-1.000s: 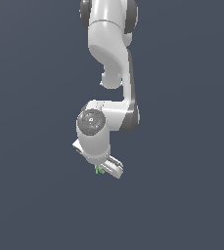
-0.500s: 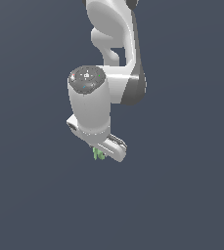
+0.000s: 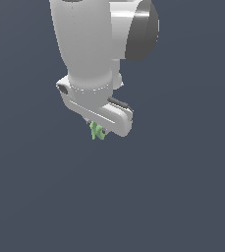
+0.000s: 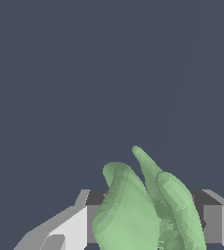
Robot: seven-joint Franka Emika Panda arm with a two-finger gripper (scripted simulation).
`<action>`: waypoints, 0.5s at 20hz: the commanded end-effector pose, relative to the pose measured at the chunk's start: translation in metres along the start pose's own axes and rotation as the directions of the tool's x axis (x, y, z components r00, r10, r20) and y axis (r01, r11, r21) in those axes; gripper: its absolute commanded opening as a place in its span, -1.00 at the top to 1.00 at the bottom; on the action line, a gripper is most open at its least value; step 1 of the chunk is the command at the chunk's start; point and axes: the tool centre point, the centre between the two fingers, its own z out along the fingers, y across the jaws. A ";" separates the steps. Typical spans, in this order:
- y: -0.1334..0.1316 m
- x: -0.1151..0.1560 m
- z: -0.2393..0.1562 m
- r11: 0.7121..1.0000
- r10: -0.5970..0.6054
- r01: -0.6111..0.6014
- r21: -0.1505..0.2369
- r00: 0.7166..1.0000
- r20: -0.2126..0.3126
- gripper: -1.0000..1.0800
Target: Pick up the object and move it to a goal position.
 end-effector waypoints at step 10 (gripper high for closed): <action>0.005 -0.013 -0.093 1.000 0.000 0.000 -0.001 1.000 0.000 1.00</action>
